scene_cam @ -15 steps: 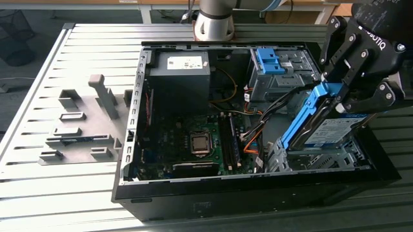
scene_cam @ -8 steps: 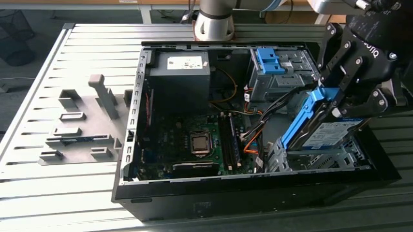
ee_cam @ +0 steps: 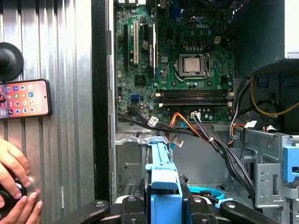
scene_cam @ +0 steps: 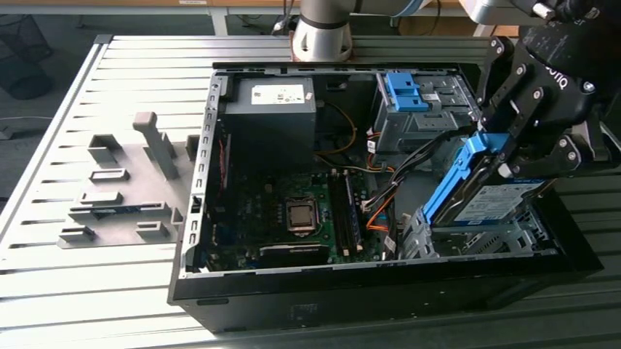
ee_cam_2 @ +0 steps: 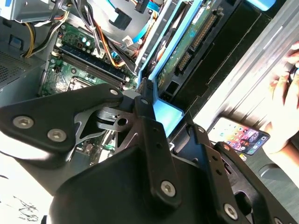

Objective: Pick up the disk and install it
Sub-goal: 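Insert the disk into the insertion slot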

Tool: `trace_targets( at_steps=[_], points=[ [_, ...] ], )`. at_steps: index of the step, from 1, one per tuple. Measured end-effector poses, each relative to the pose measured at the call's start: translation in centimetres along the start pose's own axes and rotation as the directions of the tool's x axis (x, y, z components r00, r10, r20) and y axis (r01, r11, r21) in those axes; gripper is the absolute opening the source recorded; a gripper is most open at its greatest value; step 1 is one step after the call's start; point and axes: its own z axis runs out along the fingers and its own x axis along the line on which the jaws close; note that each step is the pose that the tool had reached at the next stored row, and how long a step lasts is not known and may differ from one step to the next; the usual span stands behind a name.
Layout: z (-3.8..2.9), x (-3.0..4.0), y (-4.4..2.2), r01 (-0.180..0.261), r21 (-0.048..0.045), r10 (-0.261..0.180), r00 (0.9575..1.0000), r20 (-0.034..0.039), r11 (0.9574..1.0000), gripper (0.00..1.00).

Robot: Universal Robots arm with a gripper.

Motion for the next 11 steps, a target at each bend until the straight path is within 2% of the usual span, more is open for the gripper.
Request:
trace_targets(
  at_steps=[1, 2, 11],
  points=[
    [0.01, 0.00, 0.00, 0.000, 0.0000, 0.000, 1.0000, 0.0000, 1.0000, 0.38],
    [0.07, 0.00, 0.00, 0.000, 0.0000, 0.000, 1.0000, 0.0003, 1.0000, 0.44],
    [1.69, 0.00, -0.10, 0.000, 0.0000, 0.000, 1.0000, 0.0003, 1.0000, 0.43]
  ],
)
